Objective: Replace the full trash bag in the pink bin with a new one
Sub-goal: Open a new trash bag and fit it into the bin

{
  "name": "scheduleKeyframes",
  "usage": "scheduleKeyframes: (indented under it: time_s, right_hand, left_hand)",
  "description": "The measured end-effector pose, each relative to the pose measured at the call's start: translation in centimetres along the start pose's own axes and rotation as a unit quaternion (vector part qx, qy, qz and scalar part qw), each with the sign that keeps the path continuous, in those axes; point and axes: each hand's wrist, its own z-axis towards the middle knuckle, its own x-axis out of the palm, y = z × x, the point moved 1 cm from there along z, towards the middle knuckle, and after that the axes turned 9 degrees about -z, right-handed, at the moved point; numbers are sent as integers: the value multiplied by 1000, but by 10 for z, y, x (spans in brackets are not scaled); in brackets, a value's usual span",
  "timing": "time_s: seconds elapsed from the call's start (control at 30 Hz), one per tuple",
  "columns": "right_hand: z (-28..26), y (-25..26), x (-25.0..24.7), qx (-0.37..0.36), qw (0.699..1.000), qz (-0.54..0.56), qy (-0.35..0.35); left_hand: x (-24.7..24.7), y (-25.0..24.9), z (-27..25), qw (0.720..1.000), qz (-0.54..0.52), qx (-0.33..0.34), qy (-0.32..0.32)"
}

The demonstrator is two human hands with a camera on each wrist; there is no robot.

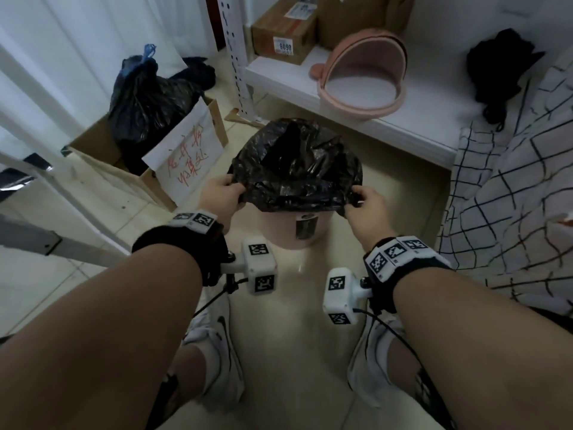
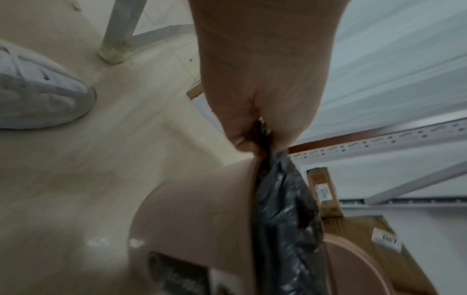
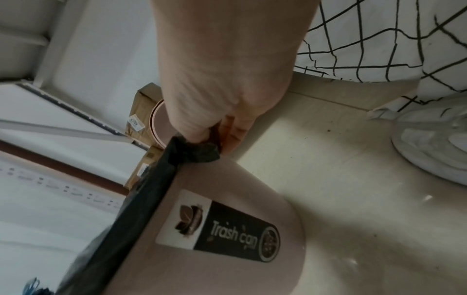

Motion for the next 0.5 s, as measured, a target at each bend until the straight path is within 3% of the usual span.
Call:
scheduleKeyframes:
  time_s: [0.07,0.13,0.3,0.4,0.5]
  right_hand:
    - [-3,1,2,-41,998,-51,6]
    - [-1,-1,3,-55,996,-73,3]
    - [6,-14,11,-39,999,-29,9]
    - [18,-30,19,-24,996,-87,-4]
    - [30,-42,23,47,975,-207,72]
  left_hand:
    - [-2,10,0,998,28,53,-19]
    - [-2,17,2,994,89,59,-3]
    - [3,30,14,976,199,76,42]
    - [2,45,24,970,232,58,49]
    - [2,63,37,935,342,-4,93]
